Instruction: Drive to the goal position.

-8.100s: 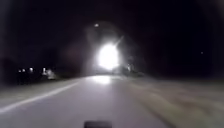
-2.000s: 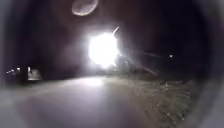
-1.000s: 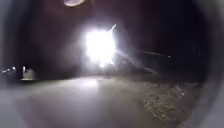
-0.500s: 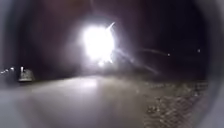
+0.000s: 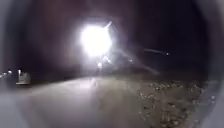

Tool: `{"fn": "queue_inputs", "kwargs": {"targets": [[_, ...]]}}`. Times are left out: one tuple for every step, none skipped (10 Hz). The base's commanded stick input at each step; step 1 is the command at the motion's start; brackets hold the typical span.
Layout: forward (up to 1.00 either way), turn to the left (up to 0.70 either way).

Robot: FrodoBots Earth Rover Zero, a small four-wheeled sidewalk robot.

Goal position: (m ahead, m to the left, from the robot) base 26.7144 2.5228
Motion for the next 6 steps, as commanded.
{"fn": "queue_inputs", "kwargs": {"targets": [[1.00,0.00],[1.00,0.00],[1.00,0.00],[1.00,0.00],[1.00,0.00],[1.00,0.00]]}}
